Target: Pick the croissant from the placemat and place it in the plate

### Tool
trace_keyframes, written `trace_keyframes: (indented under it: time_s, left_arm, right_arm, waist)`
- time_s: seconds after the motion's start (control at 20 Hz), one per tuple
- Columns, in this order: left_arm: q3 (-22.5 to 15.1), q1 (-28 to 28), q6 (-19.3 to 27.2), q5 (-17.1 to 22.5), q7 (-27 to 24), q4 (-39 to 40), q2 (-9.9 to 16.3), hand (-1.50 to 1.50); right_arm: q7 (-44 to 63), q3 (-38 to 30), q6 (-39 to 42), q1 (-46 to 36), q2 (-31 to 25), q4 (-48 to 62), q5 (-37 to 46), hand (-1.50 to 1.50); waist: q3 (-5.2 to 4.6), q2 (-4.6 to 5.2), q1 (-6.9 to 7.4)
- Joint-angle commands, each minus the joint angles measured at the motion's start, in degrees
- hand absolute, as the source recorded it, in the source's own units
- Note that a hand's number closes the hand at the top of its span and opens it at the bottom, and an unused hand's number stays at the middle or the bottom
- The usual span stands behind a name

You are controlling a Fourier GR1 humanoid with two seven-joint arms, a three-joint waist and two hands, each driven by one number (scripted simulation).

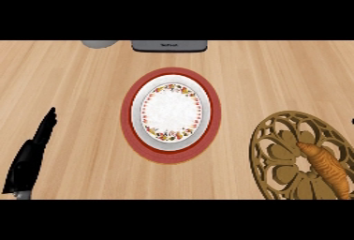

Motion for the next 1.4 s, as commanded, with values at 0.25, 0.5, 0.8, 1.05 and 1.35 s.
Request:
trace_keyframes:
  time_s: [0.25, 0.5, 0.8, 1.05, 1.35]
  left_arm:
    - [1.05, 1.76, -0.19, -3.51, 4.47, -5.42, -3.07, 0.0]
    - [4.7, 1.58, -4.12, -4.06, 1.98, -2.31, -3.04, 0.0]
    - [6.88, 4.75, -6.46, -5.31, 0.24, -4.05, -4.22, 0.0]
    - [9.45, 1.4, -8.41, -6.2, 6.22, -6.5, -4.4, 0.0]
    - [10.32, 2.45, -8.05, -9.49, -1.85, 0.59, -8.14, 0.0]
  right_arm:
    - [-3.29, 5.75, 3.05, -3.19, 8.11, 4.58, 11.46, -1.5]
    - [-6.56, 3.37, 8.88, -4.32, 8.28, 8.61, 13.61, -1.5]
    - [-6.67, 5.84, 8.64, -11.75, 13.19, 16.21, 20.65, -1.5]
    - [-11.77, 4.76, 7.61, -9.72, 15.57, 17.78, 24.78, -1.5]
    - [-12.82, 4.75, 7.95, -8.49, 19.78, 14.82, 25.53, 1.5]
  waist:
    - [0.01, -0.14, -0.45]
    - [-0.01, -0.13, -0.58]
    - [-0.01, -0.09, -0.19]
    - [0.01, -0.12, -0.43]
    - [-0.02, -0.14, -0.62]
